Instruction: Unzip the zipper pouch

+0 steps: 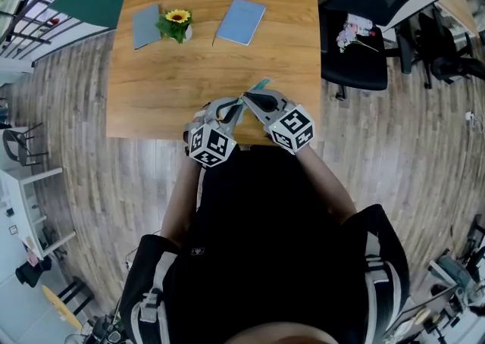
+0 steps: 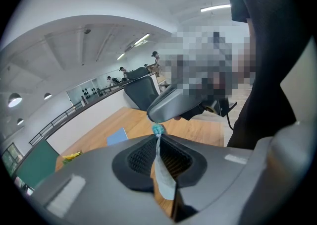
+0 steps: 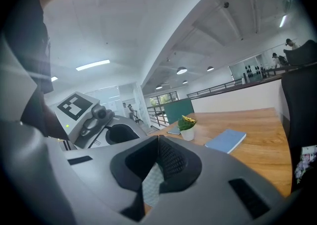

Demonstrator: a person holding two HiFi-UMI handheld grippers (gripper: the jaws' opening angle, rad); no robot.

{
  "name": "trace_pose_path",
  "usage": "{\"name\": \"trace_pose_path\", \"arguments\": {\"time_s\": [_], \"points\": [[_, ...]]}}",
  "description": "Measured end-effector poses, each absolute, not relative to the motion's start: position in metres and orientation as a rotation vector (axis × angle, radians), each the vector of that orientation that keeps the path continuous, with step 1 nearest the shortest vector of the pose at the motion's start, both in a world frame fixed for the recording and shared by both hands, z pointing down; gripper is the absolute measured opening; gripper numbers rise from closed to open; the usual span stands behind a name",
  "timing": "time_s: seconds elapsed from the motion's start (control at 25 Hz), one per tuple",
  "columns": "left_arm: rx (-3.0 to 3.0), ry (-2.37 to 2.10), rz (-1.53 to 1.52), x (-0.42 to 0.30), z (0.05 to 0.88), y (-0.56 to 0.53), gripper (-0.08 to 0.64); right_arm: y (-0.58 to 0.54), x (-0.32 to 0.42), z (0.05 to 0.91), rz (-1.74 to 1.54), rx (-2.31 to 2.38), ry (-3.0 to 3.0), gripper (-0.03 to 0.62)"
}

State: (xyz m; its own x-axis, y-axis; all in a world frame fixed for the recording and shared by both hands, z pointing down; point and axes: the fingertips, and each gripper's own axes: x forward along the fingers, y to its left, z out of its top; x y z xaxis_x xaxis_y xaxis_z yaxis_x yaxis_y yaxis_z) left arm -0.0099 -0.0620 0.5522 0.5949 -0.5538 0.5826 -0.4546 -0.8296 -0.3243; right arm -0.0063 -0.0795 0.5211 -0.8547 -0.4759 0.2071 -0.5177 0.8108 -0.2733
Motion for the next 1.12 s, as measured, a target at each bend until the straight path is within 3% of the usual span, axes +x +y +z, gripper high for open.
{"name": "trace_pose_path", "arguments": {"time_s": [1.12], "points": [[-2.943, 0.915, -0.954, -0.004, 0.547, -0.066, 0.008, -0.085, 0.011, 0.514, 0.664, 0.825, -2.939, 0.006]]}}
